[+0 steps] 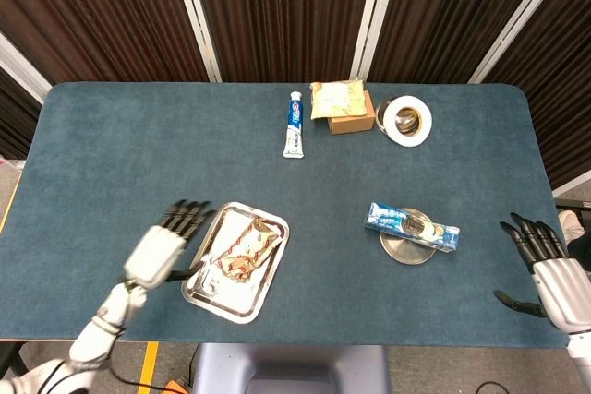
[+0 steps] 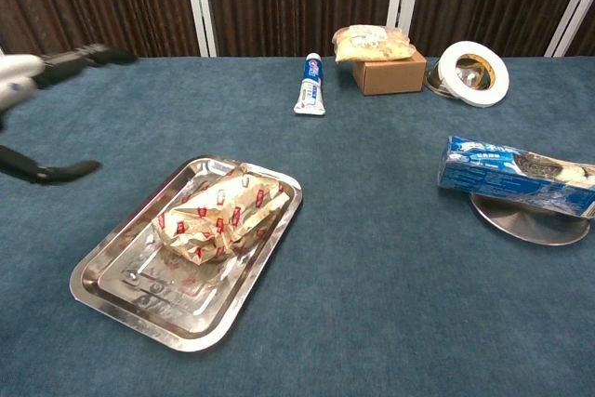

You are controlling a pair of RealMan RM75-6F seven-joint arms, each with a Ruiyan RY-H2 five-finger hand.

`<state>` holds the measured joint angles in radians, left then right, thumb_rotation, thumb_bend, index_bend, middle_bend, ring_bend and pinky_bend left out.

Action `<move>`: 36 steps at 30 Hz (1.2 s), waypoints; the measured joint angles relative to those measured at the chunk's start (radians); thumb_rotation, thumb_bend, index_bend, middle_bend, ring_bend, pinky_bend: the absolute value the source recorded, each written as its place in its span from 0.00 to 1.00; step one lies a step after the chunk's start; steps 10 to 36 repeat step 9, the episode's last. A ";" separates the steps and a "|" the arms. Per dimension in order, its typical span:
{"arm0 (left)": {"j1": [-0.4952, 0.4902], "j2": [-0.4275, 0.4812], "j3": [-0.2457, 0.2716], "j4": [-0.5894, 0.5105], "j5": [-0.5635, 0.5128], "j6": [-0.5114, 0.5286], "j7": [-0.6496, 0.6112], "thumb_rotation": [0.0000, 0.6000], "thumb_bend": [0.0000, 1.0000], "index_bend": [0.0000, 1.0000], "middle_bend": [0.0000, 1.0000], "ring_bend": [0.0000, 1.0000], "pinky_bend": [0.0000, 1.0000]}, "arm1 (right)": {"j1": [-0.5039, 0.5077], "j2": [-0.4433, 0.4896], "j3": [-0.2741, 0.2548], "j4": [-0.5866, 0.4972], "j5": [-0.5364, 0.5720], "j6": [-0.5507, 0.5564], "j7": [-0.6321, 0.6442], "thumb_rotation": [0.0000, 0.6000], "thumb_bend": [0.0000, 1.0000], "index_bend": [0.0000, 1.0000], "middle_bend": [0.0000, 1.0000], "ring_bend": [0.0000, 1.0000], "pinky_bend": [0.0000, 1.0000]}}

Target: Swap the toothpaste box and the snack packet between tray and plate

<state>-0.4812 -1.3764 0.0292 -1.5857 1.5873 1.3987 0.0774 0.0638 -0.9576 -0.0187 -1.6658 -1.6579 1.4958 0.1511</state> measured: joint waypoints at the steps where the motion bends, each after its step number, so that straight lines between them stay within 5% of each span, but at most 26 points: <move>1: 0.034 0.008 0.010 0.003 0.010 0.054 -0.004 1.00 0.34 0.00 0.00 0.00 0.00 | -0.002 -0.010 0.001 -0.001 0.002 0.001 -0.031 1.00 0.25 0.00 0.00 0.00 0.00; 8: 0.278 0.052 0.049 0.115 0.037 0.352 -0.031 1.00 0.36 0.00 0.00 0.00 0.01 | -0.020 -0.121 -0.001 -0.004 -0.001 0.017 -0.235 1.00 0.25 0.00 0.00 0.00 0.00; 36: 0.286 0.062 0.051 0.119 0.037 0.356 -0.043 1.00 0.36 0.00 0.00 0.00 0.02 | -0.021 -0.124 -0.005 -0.005 -0.011 0.018 -0.239 1.00 0.25 0.00 0.00 0.00 0.00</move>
